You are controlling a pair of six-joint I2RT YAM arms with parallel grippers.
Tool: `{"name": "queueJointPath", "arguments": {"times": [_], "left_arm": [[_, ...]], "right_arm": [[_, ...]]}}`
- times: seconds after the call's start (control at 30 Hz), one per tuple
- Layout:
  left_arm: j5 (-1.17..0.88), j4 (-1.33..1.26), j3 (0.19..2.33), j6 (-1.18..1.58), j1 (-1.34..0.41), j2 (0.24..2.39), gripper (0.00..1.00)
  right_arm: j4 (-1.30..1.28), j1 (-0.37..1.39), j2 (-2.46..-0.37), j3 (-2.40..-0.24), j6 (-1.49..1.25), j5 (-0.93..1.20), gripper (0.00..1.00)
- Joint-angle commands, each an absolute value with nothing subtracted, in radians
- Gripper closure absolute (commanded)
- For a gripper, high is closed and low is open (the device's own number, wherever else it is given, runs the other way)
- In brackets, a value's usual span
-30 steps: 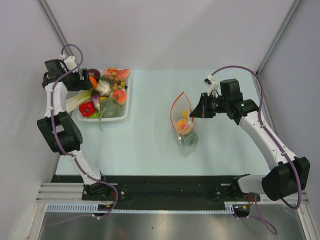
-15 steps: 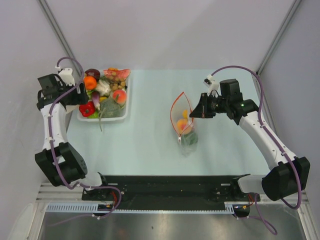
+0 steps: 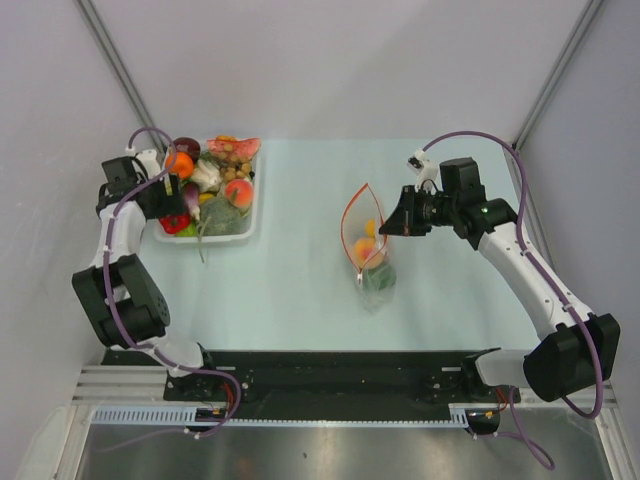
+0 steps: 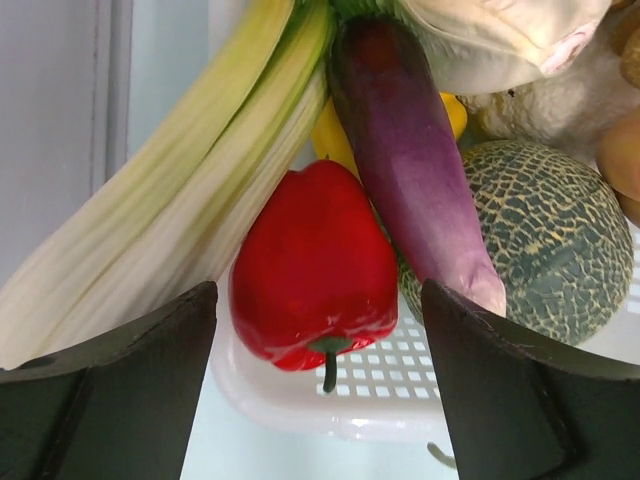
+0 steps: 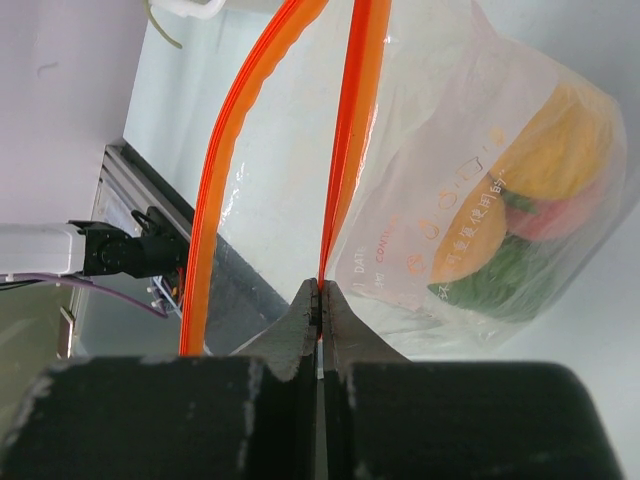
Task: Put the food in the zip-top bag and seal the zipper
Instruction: Pick up the fake vegetable from the bin, then place the fake vegetable in the zipper food storage bag.
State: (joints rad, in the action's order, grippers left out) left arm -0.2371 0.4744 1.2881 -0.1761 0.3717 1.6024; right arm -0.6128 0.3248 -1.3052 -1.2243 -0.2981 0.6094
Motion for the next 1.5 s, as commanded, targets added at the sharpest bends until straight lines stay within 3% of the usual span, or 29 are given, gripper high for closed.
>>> {"name": "queueJointPath", "arguments": {"times": [0.0,0.4,0.47,0.53,0.63,0.8,0.93,1.07,1.2,1.47], "left_arm": [[-0.21,0.402,1.29,-0.129,0.354,1.653,0.14],[-0.181,0.382,1.259,-0.132,0.344,1.675,0.16],[-0.187,0.397,1.262,-0.136,0.344,1.669,0.22],[-0.196,0.411,1.269,-0.146,0.344,1.654,0.37],[-0.202,0.439,1.269,-0.149,0.344,1.589,0.46],[-0.192,0.538,1.278,-0.152,0.345,1.453,0.57],[-0.207,0.618,1.247,-0.159,0.344,1.346,0.6],[-0.363,0.759,1.269,-0.21,0.33,1.253,0.62],[-0.515,0.813,1.322,-0.2,0.107,1.154,0.62],[-0.483,0.727,1.554,-0.032,-0.428,1.262,0.62]], "right_arm": [[-0.587,0.319,-1.289,-1.233,-0.296,0.604,1.0],[-0.578,0.314,-1.299,-1.239,-0.305,0.611,1.0],[-0.58,0.314,-1.299,-1.239,-0.305,0.609,1.0],[-0.584,0.314,-1.293,-1.239,-0.301,0.607,1.0],[-0.588,0.314,-1.29,-1.239,-0.296,0.606,1.0],[-0.583,0.314,-1.289,-1.241,-0.298,0.606,1.0],[-0.587,0.314,-1.281,-1.241,-0.287,0.603,1.0],[-0.591,0.316,-1.272,-1.235,-0.282,0.604,1.0],[-0.586,0.316,-1.272,-1.221,-0.281,0.606,1.0],[-0.584,0.318,-1.261,-1.221,-0.285,0.615,1.0]]}}
